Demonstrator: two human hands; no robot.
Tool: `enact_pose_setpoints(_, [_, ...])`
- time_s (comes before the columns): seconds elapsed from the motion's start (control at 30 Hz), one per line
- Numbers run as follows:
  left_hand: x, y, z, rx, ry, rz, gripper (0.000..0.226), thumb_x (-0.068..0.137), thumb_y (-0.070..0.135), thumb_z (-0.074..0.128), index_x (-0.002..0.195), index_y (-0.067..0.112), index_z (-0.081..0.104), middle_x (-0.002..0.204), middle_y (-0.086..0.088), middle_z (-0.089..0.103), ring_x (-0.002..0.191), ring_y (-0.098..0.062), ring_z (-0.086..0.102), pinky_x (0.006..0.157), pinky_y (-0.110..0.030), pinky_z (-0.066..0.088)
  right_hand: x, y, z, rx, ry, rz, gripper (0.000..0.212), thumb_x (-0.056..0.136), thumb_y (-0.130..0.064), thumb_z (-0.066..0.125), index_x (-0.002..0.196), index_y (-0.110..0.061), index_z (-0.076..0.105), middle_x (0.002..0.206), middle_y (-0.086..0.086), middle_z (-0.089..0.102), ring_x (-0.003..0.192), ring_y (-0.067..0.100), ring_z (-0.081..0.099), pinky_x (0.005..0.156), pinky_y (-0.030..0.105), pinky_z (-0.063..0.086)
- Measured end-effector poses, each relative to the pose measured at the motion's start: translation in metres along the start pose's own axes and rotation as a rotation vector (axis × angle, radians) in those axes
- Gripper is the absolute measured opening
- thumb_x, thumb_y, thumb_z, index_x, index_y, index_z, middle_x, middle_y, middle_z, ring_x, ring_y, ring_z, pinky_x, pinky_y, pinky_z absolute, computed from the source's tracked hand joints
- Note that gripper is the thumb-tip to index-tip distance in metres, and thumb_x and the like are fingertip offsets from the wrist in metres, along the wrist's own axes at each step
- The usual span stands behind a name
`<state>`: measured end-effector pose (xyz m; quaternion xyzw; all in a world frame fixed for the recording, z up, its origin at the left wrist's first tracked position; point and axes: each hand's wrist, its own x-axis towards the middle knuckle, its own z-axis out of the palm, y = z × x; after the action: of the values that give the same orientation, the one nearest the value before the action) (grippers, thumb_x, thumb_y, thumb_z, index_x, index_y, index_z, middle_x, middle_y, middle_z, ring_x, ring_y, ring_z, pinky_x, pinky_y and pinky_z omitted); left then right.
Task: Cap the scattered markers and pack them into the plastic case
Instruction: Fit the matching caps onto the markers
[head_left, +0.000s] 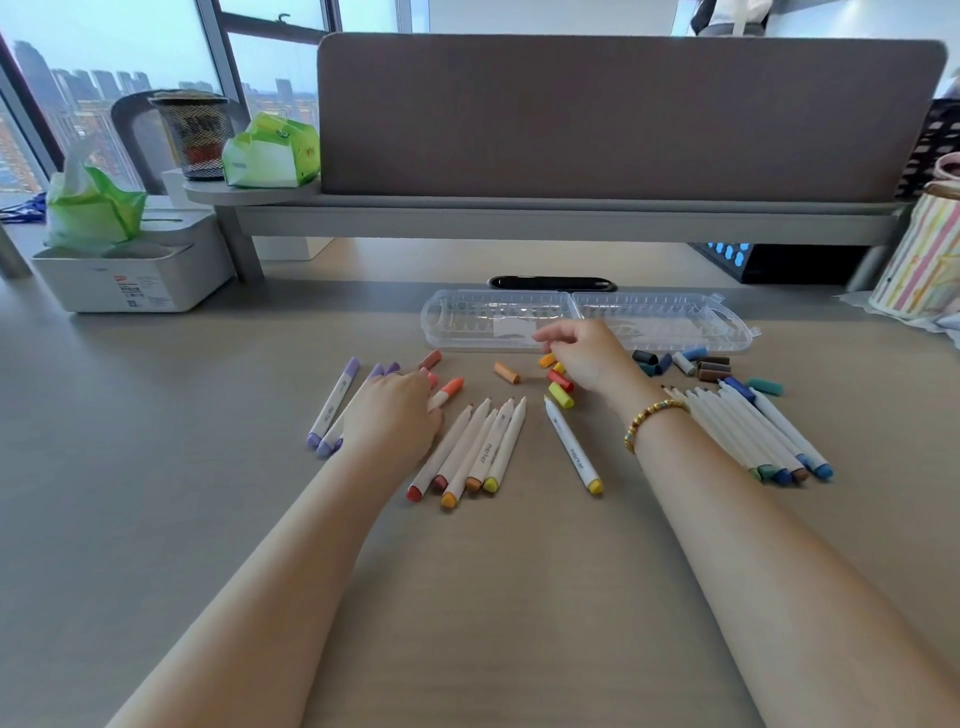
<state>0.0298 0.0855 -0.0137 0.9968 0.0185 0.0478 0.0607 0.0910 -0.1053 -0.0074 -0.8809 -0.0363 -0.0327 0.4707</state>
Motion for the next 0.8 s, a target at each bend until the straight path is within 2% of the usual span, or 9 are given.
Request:
enact_pose_setpoints(0.07, [-0.001,-0.001,0.001,-0.034,0.053,0.025,0.035,0.097,0.031,0.043,0.127,0.014,0.049,0.126,-0.007,0.055,0.122,-0.022,0.046,0.096,-0.029,0.038,0.001,0.005,-0.002,-0.092,0.012,0.000,0.030,0.097,-0.003,0.038,0.110,-0.014,0.063,0.107,0.002,0.059,0.078,0.007,0.055,0.050,0.010,0.040])
enact_pose_setpoints(0.17, [-0.004,-0.002,-0.001,-0.088,0.099,0.064,0.031,0.093,0.039,0.047,0.115,0.018,0.053,0.119,-0.004,0.054,0.112,-0.021,0.048,0.090,-0.029,0.038,0.003,0.010,-0.008,-0.244,0.002,0.036,0.027,0.092,0.000,0.041,0.095,-0.016,0.063,0.105,0.003,0.059,0.085,0.014,0.053,0.055,0.020,0.037])
enact_pose_setpoints(0.3, [-0.004,-0.006,-0.008,-0.062,-0.106,0.109,0.030,0.092,0.045,0.048,0.091,0.017,0.058,0.091,0.005,0.057,0.107,-0.018,0.050,0.101,-0.029,0.029,0.005,0.009,-0.016,-0.337,-0.065,0.078,0.011,0.090,-0.008,0.053,0.090,-0.016,0.060,0.098,0.004,0.055,0.094,0.019,0.050,0.071,0.026,0.038])
enact_pose_setpoints(0.4, [-0.005,-0.008,-0.009,-0.090,-0.196,0.102,0.031,0.088,0.046,0.054,0.084,0.017,0.058,0.074,0.007,0.050,0.087,-0.015,0.050,0.078,-0.022,0.036,0.005,0.009,-0.015,-0.426,-0.099,0.083,0.010,0.091,-0.018,0.057,0.097,-0.012,0.064,0.096,0.003,0.055,0.092,0.018,0.050,0.075,0.028,0.038])
enact_pose_setpoints(0.5, [-0.006,-0.007,-0.009,-0.109,-0.201,0.091,0.030,0.088,0.044,0.055,0.082,0.016,0.059,0.073,0.005,0.053,0.077,-0.014,0.051,0.071,-0.022,0.039,0.002,0.009,-0.010,-0.497,-0.093,0.077,0.020,0.091,-0.024,0.059,0.096,-0.007,0.067,0.090,0.005,0.058,0.085,0.018,0.051,0.071,0.029,0.039])
enact_pose_setpoints(0.57, [-0.007,-0.006,-0.008,-0.080,-0.188,0.104,0.033,0.090,0.044,0.054,0.082,0.013,0.062,0.069,0.006,0.053,0.076,-0.014,0.052,0.073,-0.023,0.042,0.002,0.009,-0.007,-0.534,-0.088,0.083,0.023,0.091,-0.026,0.059,0.092,-0.006,0.068,0.088,0.007,0.061,0.083,0.019,0.053,0.070,0.030,0.041])
enact_pose_setpoints(0.67, [-0.009,-0.002,-0.006,-0.030,-0.133,0.133,0.039,0.093,0.043,0.048,0.100,0.008,0.065,0.068,0.007,0.052,0.072,-0.011,0.050,0.075,-0.022,0.041,0.004,0.009,-0.005,-0.581,-0.086,0.090,0.024,0.090,-0.029,0.060,0.091,-0.007,0.068,0.084,0.006,0.061,0.082,0.020,0.056,0.069,0.031,0.043])
enact_pose_setpoints(0.73, [-0.009,0.002,-0.006,-0.003,-0.113,0.143,0.046,0.094,0.044,0.044,0.111,0.006,0.062,0.080,0.001,0.061,0.074,-0.013,0.054,0.072,-0.021,0.040,0.005,0.008,-0.006,-0.624,-0.098,0.093,0.018,0.090,-0.027,0.059,0.079,-0.014,0.064,0.077,0.001,0.057,0.080,0.019,0.055,0.067,0.030,0.042])
enact_pose_setpoints(0.8, [-0.008,0.004,-0.006,0.003,-0.120,0.146,0.040,0.093,0.041,0.047,0.104,0.006,0.063,0.075,0.002,0.057,0.066,-0.010,0.051,0.065,-0.019,0.039,0.005,0.008,-0.005,-0.648,-0.103,0.094,0.030,0.092,-0.022,0.056,0.063,-0.022,0.051,0.066,-0.005,0.046,0.067,0.013,0.047,0.060,0.026,0.037])
